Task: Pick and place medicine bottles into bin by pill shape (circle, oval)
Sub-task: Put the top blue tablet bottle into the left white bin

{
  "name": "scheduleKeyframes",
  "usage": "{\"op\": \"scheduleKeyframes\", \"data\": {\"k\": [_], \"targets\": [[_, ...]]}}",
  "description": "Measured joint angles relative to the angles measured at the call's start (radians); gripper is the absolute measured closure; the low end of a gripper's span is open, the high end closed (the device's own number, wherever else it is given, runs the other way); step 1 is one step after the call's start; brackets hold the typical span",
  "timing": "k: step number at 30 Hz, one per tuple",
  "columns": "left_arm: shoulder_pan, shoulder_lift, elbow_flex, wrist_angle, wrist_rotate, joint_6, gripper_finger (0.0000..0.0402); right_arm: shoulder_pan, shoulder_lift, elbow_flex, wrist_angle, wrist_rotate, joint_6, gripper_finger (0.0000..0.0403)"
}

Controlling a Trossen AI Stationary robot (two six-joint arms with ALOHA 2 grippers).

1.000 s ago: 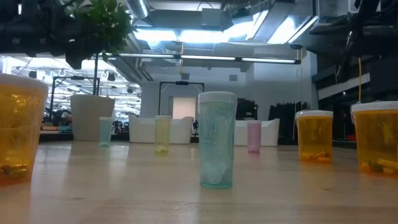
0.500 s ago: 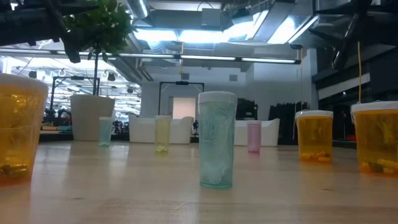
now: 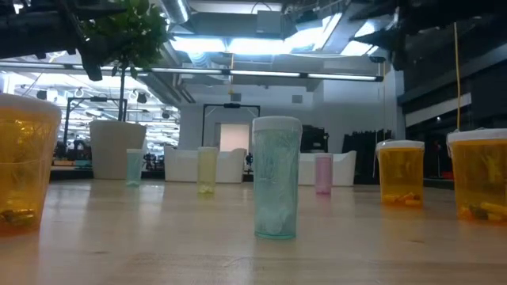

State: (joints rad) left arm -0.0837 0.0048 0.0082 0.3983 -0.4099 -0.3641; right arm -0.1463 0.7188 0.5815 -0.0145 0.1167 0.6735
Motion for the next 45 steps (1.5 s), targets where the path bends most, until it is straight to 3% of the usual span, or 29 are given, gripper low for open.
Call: {"op": "scheduleKeyframes", "data": {"k": [9,17,36,45], "targets": [[0.0,0.0,0.0,-0.021,-0.001,0.0,0.0165,0.0,0.345,0.295,-0.469,-0.006,0.001,0.0231],[0.0,0.0,0.0,-0.025,-0.001,0.0,0.0165,0.0,0.515,0.382,-0.518,-0.006,0.018,0.0231],[-0.003,0.019,0.004,-0.035,0.003,-0.035,0.0167,0.0,0.56,0.392,-0.519,-0.014,0.082,0.0231],[-0.005,0.261,0.22,-0.421,-0.028,-0.158,0.0172,0.0,0.56,0.392,-0.519,-0.014,0.081,0.0231]]}}
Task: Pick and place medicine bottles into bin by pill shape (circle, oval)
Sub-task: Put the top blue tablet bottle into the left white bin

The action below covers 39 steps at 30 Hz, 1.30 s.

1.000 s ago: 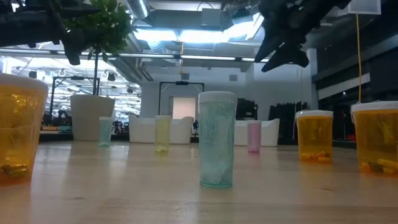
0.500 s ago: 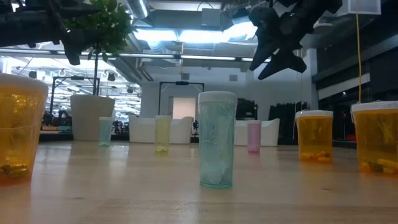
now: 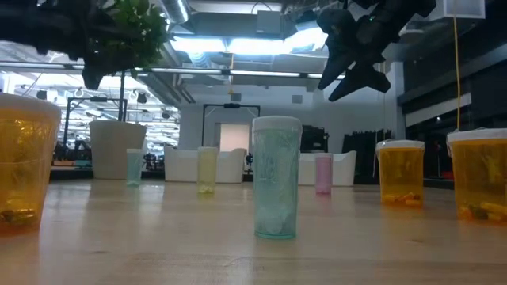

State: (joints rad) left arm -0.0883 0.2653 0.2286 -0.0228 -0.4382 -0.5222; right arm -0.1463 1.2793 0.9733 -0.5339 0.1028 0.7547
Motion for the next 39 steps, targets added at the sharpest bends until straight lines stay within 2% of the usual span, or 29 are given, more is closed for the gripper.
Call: {"op": "scheduleKeyframes", "data": {"k": [10,20,23,26,30,39], "targets": [[0.001,0.447,0.313,-0.295,-0.013,-0.036,0.0173,0.0,0.0,0.0,0.0,0.0,-0.001,0.0231],[0.046,0.765,0.514,-0.675,-0.016,-0.37,0.0173,0.0,0.0,0.0,0.002,0.001,-0.001,0.0231],[0.074,0.835,0.551,-0.786,-0.014,-0.464,0.0173,0.0,0.0,0.0,0.003,0.001,-0.001,0.0231],[0.105,0.888,0.564,-0.802,0.032,-0.514,0.0173,0.0,0.0,0.0,0.003,0.001,-0.002,0.0231],[0.134,0.946,0.564,-0.795,0.1,-0.518,0.0173,0.0,0.0,0.0,0.002,0.001,-0.004,0.0231],[0.168,1.012,0.564,-0.795,0.11,-0.524,0.0173,0.0,0.0,0.0,0.002,0.001,-0.03,0.0231]]}}
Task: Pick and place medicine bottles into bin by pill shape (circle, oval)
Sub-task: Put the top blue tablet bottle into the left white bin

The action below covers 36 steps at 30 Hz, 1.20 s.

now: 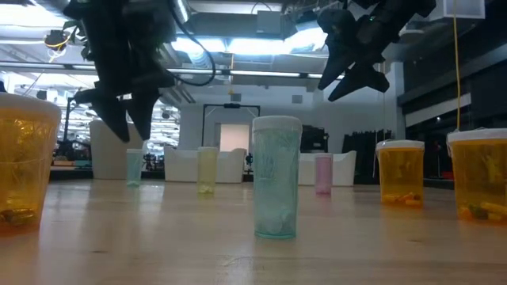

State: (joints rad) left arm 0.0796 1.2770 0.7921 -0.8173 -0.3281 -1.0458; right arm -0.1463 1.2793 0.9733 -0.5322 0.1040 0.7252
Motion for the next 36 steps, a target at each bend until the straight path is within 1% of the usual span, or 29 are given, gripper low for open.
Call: {"op": "scheduleKeyframes", "data": {"k": [11,19,22,30,36], "targets": [[0.004,0.103,0.0,0.022,0.01,0.005,0.0173,0.0,0.0,0.0,-0.001,0.001,-0.006,0.0231],[0.006,0.109,0.0,0.041,0.006,0.0,0.0174,0.0,0.0,0.0,0.003,0.001,-0.027,0.0231],[0.011,0.109,0.0,0.041,0.015,0.001,0.019,0.0,0.0,0.0,0.003,0.001,-0.027,0.0231],[0.021,0.109,0.0,0.041,0.049,0.008,0.0256,0.0,0.0,0.0,0.003,0.001,-0.031,0.0231],[0.022,0.108,0.002,0.039,0.062,0.008,0.0287,0.0,0.0,0.0,0.003,0.001,-0.042,0.0231]]}}
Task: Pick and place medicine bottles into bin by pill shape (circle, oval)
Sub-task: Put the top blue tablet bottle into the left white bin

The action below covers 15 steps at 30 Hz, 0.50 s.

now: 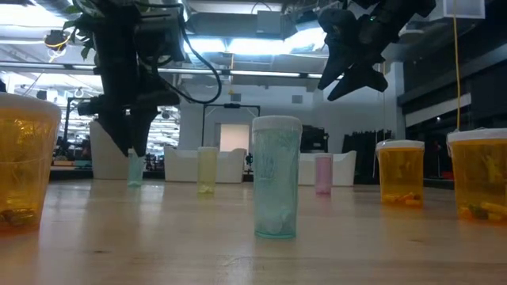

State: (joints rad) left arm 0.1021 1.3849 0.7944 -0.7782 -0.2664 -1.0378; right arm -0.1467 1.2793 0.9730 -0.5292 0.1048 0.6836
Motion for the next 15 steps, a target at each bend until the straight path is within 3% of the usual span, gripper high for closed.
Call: {"op": "scheduleKeyframes", "data": {"k": [7,15], "targets": [[0.064,0.0,0.122,0.0,0.053,0.088,0.0297,0.0,0.0,0.0,0.0,0.006,-0.012,0.0231],[0.225,0.049,0.366,0.004,0.054,0.326,0.0298,0.0,0.0,0.0,0.002,0.007,-0.01,0.0231]]}}
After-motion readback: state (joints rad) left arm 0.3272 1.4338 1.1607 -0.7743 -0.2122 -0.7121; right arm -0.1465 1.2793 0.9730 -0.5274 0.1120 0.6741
